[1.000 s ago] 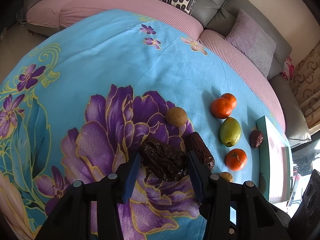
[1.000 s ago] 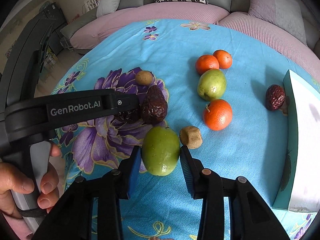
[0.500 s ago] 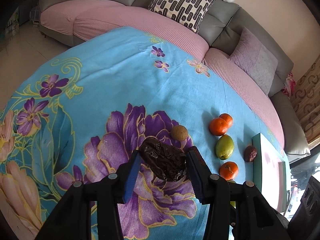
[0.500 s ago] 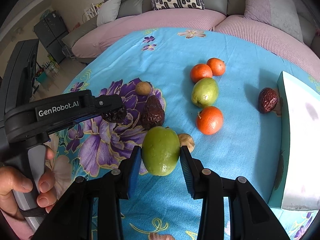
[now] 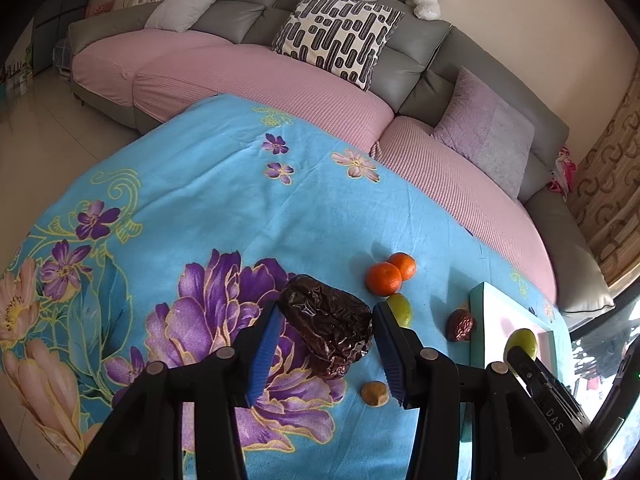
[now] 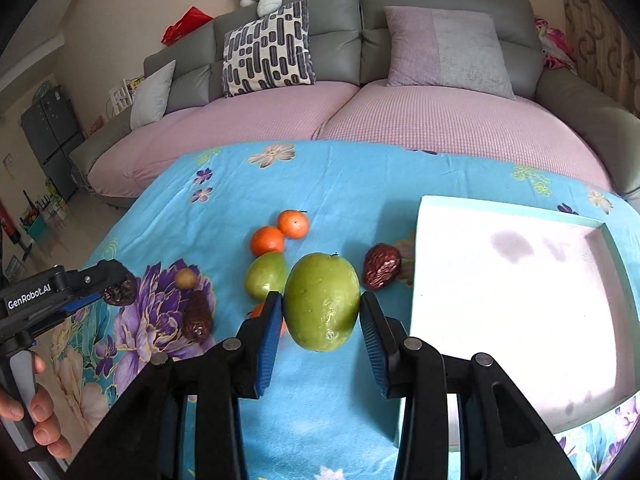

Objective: Organize fruits
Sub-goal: 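Lift the date with the left tool while the right tool carries the apple over the tray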

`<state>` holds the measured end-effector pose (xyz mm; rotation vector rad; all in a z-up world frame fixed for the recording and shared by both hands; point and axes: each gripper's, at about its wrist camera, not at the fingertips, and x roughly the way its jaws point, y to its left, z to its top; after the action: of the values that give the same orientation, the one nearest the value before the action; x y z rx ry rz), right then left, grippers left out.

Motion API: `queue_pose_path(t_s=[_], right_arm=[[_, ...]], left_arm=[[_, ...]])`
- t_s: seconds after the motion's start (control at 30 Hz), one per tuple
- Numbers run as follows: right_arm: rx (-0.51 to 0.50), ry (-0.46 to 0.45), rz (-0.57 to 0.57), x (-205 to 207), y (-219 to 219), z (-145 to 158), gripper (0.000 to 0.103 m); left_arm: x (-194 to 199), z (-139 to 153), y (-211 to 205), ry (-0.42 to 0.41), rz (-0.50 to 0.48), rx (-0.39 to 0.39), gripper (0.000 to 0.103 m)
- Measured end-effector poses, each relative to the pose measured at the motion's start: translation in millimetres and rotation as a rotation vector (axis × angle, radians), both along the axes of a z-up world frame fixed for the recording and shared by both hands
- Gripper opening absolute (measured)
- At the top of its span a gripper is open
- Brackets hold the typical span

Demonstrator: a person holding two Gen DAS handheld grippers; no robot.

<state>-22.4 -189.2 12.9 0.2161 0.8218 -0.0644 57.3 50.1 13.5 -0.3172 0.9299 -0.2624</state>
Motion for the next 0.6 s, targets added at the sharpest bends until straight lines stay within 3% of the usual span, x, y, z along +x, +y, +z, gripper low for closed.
queue_pose_path(t_s=[0.33, 0.6], right_arm=[[-0.037, -0.003, -0.316, -18.4, -101.7, 1.2, 0.041], [-0.058, 0.024, -0.571, -58.8, -162.6, 0.1, 0.041]], left_arm=[[5.8, 8.1, -105.2, -0.016, -0.209, -0.010, 0.050], [-13.6, 6.2, -208.0, -0.040, -0.494, -0.016, 0.050]])
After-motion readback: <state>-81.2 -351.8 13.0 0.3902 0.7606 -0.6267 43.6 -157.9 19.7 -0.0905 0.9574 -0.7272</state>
